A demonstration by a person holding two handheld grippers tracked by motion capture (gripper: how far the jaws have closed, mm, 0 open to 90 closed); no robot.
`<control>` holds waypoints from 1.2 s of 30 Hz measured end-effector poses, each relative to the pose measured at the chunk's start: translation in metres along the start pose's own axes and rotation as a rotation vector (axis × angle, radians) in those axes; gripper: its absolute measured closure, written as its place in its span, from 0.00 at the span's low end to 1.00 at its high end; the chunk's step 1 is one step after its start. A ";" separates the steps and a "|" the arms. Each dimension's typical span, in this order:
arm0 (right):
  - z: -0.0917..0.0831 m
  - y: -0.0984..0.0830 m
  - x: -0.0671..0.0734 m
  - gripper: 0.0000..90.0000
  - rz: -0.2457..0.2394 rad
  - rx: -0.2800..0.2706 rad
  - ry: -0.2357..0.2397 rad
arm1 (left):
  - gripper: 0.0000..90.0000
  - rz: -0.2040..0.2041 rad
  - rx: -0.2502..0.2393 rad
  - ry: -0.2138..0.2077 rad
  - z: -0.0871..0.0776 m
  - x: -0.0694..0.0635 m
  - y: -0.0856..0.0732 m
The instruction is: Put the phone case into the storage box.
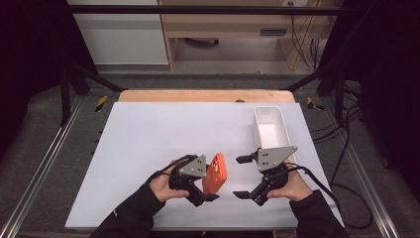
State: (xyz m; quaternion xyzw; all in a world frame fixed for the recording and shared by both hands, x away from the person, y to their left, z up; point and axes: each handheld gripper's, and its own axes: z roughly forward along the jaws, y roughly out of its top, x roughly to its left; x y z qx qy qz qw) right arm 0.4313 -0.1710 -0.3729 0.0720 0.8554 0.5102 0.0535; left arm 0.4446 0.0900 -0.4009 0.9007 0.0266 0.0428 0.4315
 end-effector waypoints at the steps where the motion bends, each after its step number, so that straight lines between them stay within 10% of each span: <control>1: 0.000 0.001 0.000 0.04 -0.004 -0.003 0.001 | 0.16 -0.001 -0.004 -0.003 0.000 0.000 0.001; 36: 0.009 0.013 -0.001 0.06 -0.041 -0.042 0.065 | 0.16 0.052 -0.036 -0.060 0.012 -0.003 0.021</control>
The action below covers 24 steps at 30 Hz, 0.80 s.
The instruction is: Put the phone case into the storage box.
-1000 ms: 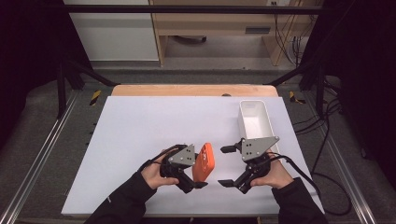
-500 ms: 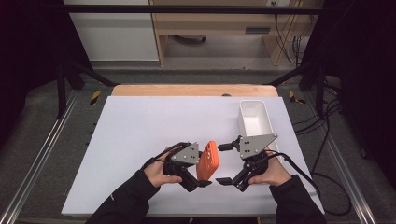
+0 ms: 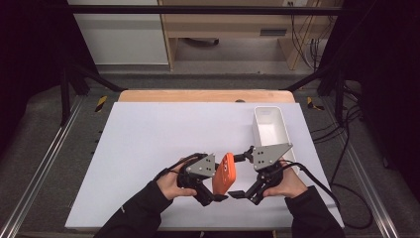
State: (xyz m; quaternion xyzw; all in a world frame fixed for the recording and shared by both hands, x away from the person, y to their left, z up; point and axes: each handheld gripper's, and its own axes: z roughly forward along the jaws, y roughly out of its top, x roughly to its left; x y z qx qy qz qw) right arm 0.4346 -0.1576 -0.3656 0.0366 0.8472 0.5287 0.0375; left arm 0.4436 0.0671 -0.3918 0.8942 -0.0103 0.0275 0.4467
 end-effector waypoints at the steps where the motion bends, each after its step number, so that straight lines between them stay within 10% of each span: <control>1: 0.000 0.000 0.000 0.06 0.003 -0.001 0.003 | 0.16 0.005 0.006 -0.002 0.001 0.000 0.000; 24: 0.005 -0.003 -0.001 0.17 -0.004 -0.016 0.053 | 0.16 0.015 0.017 -0.033 0.009 -0.004 -0.001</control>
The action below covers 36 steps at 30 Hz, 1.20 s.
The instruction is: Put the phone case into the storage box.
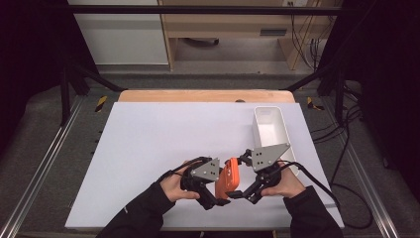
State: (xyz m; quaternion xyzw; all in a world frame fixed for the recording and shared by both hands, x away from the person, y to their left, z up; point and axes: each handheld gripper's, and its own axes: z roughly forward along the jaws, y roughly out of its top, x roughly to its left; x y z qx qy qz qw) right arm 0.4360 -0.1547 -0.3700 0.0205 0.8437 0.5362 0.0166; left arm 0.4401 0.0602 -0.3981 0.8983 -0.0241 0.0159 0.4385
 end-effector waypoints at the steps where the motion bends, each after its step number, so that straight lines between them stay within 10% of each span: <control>1: 0.000 0.000 0.000 0.17 0.001 0.003 0.002 | 0.16 0.001 0.003 0.001 0.000 0.000 0.000; 36: 0.004 -0.002 -0.004 0.18 0.029 0.016 0.007 | 0.07 -0.034 0.011 0.030 -0.006 -0.004 -0.006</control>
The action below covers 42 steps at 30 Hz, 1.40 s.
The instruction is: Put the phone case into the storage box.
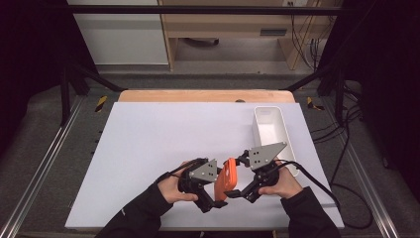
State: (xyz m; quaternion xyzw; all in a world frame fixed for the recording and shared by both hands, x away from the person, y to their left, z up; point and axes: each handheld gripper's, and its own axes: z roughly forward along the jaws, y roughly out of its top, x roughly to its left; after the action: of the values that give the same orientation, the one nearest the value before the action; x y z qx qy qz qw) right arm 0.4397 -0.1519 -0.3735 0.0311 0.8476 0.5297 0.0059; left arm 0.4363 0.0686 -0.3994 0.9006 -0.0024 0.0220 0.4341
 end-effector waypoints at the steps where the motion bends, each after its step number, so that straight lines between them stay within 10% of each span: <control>1: -0.001 0.000 0.000 0.18 -0.003 0.001 -0.005 | 0.06 -0.003 -0.003 0.005 -0.003 0.000 -0.001; 42: -0.057 0.017 -0.006 0.18 0.049 -0.031 -0.193 | 0.02 -0.391 -0.183 0.419 -0.095 0.029 -0.106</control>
State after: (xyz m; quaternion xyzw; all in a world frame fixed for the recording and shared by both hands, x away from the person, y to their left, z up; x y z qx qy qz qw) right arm 0.4441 -0.1956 -0.3334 0.1026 0.8337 0.5374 0.0753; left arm 0.4645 0.2093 -0.4223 0.8169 0.2587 0.1229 0.5007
